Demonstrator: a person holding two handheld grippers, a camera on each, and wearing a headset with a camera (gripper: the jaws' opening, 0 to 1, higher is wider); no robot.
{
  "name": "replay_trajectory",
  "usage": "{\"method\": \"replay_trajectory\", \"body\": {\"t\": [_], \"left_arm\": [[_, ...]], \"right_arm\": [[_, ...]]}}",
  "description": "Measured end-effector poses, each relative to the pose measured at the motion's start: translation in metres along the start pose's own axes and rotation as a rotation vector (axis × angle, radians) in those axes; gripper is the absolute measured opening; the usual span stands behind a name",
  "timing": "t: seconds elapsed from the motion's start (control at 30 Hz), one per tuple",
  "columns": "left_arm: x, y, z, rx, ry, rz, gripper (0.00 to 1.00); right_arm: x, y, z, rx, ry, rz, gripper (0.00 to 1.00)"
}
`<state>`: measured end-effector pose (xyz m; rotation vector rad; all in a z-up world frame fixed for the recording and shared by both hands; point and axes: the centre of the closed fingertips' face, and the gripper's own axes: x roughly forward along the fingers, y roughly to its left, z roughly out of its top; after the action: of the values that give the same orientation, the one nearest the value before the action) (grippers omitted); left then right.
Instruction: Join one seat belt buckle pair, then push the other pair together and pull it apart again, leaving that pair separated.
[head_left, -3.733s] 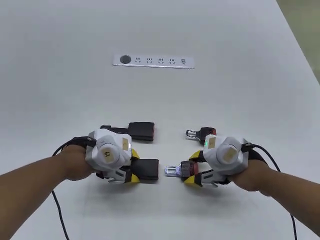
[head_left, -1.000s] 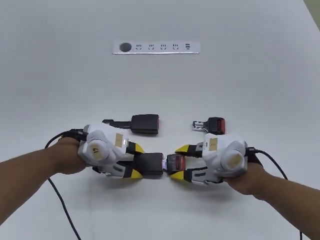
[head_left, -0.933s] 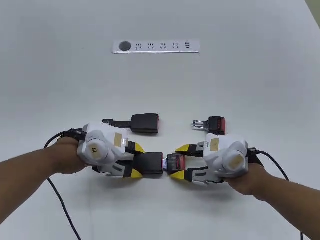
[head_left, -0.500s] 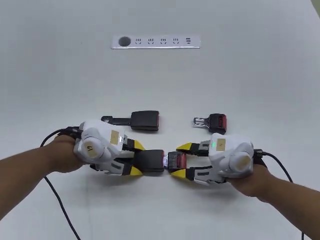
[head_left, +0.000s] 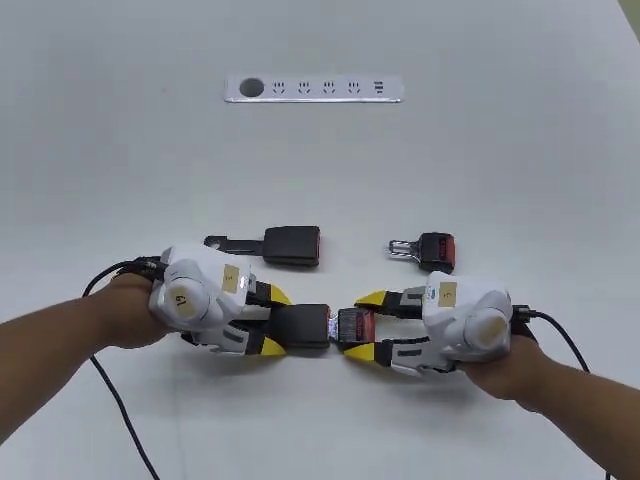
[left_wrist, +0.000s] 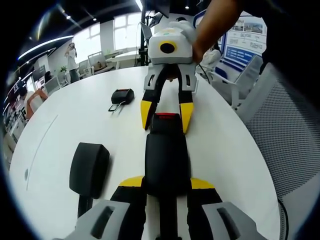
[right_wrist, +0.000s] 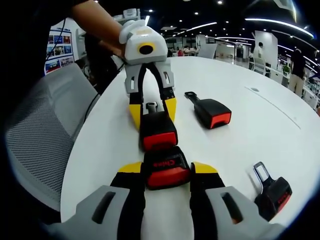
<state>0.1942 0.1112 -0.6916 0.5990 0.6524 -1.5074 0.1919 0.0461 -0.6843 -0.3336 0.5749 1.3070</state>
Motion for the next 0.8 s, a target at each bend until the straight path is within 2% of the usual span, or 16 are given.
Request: {"method": "replay_trajectory", "body": {"t": [0.33, 0.8], "left_arm": [[0.0000, -0.0006, 0.0004, 0.000, 0.026, 0.000, 0.32], [0.0005, 0.0007, -0.0008, 0.007, 0.097, 0.007, 0.33]], "right_arm": [[0.0006, 0.0007, 0.0019, -0.005, 0.012, -0.005, 0.33], [0.0021, -0.0003, 0.0023, -0.036, 0.099, -0.011, 0.35]]}}
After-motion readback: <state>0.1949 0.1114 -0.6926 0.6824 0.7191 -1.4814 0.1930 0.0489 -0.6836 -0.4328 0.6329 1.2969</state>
